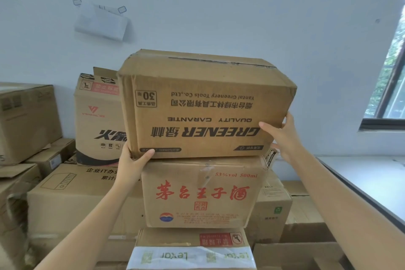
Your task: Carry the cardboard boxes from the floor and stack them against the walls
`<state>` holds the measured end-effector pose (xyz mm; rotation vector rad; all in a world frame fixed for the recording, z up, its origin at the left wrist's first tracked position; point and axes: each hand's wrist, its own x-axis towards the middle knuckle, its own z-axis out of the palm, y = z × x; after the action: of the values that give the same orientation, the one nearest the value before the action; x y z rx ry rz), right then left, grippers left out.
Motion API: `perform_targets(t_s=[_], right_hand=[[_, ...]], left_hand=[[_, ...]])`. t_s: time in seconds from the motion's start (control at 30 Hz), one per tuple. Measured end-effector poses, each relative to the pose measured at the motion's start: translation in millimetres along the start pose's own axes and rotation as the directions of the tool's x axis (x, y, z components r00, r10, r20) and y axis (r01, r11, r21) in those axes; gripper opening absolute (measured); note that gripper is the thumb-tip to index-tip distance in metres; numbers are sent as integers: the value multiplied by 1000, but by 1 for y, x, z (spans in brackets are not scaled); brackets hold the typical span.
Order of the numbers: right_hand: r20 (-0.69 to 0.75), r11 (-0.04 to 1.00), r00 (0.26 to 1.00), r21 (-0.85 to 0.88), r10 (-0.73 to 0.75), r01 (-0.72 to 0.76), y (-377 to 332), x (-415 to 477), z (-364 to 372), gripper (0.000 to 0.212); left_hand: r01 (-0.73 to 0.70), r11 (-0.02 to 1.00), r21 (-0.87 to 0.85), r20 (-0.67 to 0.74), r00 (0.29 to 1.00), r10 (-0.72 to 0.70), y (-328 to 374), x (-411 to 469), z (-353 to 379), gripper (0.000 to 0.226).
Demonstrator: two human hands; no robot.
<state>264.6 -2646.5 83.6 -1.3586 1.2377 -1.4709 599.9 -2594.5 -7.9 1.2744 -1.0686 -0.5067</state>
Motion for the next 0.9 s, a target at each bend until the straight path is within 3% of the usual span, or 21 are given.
perform_targets(t_s=[0.17,0.33,0.63,0.7,0.73,0.8,0.9], right_hand=[[40,995,996,72,-79,76,-31,25,10,76],[-30,987,993,109,-113,116,-36,60,17,74],[-105,978,976,72,-188,196,-9,145,19,83],[-62,985,984,7,-169,170,-1,169,23,86],[-21,990,991,-50,-136,135,5,180,25,88],[65,984,996,-165,-53,63,19,198,31,91],[115,969,993,-241,-31,59,39,214,40,77]], left_hand=[[-35,999,-17,-33,999,35,28,42,-2,52],[-99,995,-20,-18,995,99,50,77,23,53],[-42,996,-76,41,998,45,25,159,75,63],[43,999,-6,-22,999,-44,9,177,93,64],[126,988,91,-58,991,-121,1,185,101,64],[274,873,403,-127,962,-243,-12,193,111,63],[289,761,581,-186,957,-221,-17,199,118,69]])
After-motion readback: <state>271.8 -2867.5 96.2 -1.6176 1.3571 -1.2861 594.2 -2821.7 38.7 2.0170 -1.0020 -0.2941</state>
